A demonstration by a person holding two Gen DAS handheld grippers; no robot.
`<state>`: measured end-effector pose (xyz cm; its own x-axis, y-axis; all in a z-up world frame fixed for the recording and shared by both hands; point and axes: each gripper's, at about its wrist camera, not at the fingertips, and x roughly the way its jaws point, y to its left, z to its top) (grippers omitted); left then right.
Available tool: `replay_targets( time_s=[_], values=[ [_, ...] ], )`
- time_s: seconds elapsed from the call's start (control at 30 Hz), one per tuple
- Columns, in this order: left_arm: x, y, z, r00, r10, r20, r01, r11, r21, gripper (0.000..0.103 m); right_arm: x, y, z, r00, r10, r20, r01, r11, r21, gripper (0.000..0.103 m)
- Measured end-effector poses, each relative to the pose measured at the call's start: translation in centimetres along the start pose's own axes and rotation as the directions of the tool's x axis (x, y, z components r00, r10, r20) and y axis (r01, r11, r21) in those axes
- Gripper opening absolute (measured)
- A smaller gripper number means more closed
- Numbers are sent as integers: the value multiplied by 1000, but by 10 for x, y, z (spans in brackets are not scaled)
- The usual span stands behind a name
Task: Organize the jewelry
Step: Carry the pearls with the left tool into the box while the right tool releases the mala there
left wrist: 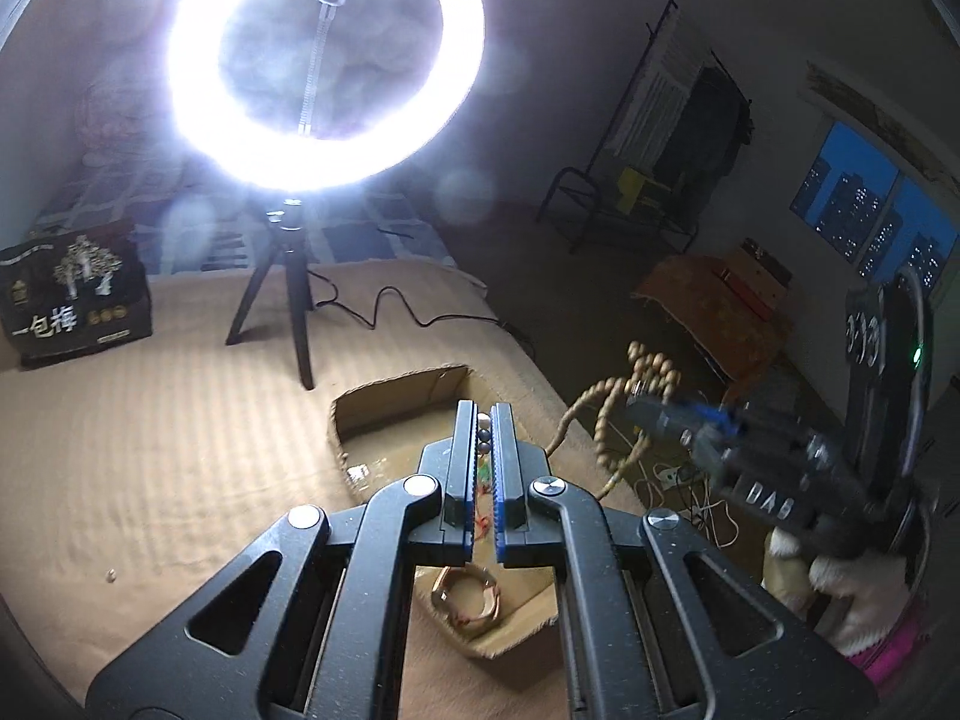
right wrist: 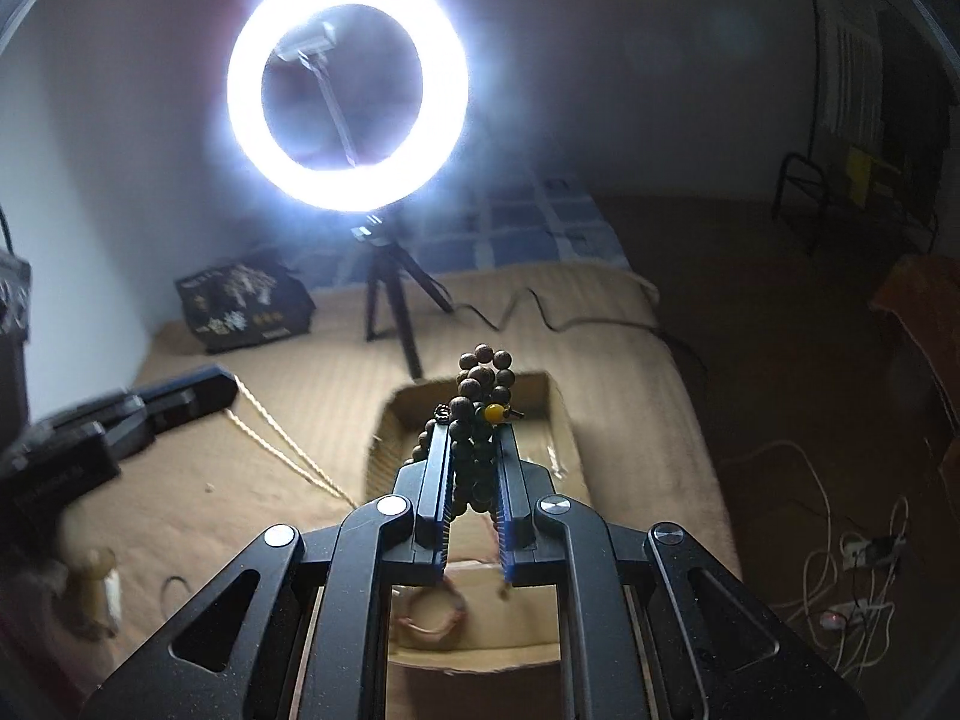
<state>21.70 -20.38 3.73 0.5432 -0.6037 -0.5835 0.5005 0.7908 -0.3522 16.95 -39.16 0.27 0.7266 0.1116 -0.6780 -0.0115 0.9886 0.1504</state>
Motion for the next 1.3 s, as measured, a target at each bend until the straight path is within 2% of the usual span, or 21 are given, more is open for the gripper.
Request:
replay_targets(
  time_s=[0.37,0.6,0.83,1.23,1.3],
  values=[
    [54,-6,3,998,12,-62,-12,1000,1,1,53,-32,-28,987,-30,-158,35,999,32,11],
    [47,-12,18,1000,0,-28,0,1000,9,1,72,-29,-37,975,-45,-216,46,999,2,11],
    [50,-12,25,1000,13,-19,-13,1000,14,1,80,-27,-40,971,-40,-236,43,999,9,11],
    [95,14,-2,988,69,-139,-72,997,-10,2,105,-25,-57,946,-30,-322,31,1000,-2,11],
    [102,16,-7,984,78,-159,-80,997,-7,2,108,-23,-59,941,-42,-336,38,999,-18,18]
  ],
)
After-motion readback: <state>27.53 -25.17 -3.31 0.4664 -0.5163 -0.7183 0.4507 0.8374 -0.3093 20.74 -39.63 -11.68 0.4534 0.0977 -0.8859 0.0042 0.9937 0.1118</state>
